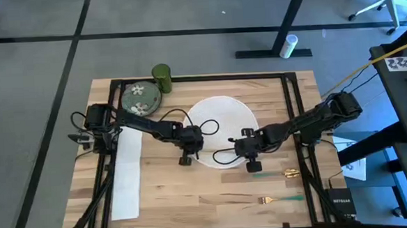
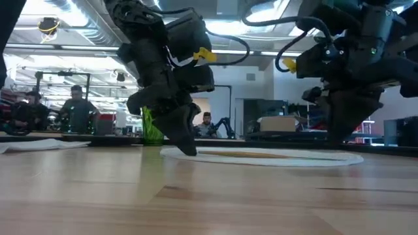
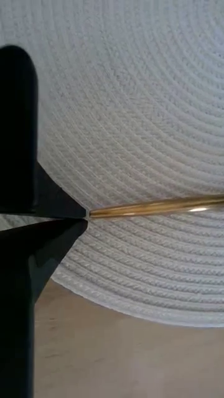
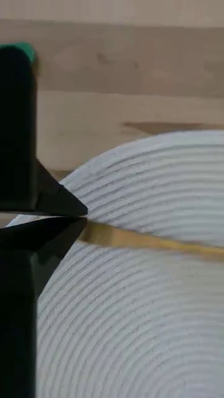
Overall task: Set table place
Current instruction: Adjust the white table mat on the table
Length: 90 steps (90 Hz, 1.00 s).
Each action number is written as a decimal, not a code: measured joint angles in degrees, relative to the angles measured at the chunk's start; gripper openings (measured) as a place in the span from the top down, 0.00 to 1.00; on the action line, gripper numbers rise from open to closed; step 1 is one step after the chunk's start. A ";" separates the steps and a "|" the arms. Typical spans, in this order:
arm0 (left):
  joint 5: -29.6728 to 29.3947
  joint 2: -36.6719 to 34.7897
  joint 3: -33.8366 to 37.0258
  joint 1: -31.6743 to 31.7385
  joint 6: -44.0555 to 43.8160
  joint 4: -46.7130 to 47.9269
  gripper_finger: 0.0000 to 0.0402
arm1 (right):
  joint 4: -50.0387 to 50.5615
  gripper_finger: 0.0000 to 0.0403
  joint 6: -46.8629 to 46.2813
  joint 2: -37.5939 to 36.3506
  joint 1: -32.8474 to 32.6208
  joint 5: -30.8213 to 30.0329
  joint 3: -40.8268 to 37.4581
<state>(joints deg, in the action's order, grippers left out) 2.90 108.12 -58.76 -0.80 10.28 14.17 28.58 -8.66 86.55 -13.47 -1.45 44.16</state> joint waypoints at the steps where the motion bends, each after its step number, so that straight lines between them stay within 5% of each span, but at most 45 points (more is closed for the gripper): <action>1: -0.01 0.00 0.00 0.00 0.01 0.00 1.00 | -0.12 1.00 0.00 0.02 0.00 0.10 0.00; 90: -0.11 0.00 -0.02 0.00 0.15 0.15 1.00 | -1.80 1.00 -1.19 5.16 -0.02 -0.67 0.07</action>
<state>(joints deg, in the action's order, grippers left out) 2.79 108.12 -58.78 -0.80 10.44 14.33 26.78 -9.85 91.72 -13.50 -2.12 44.23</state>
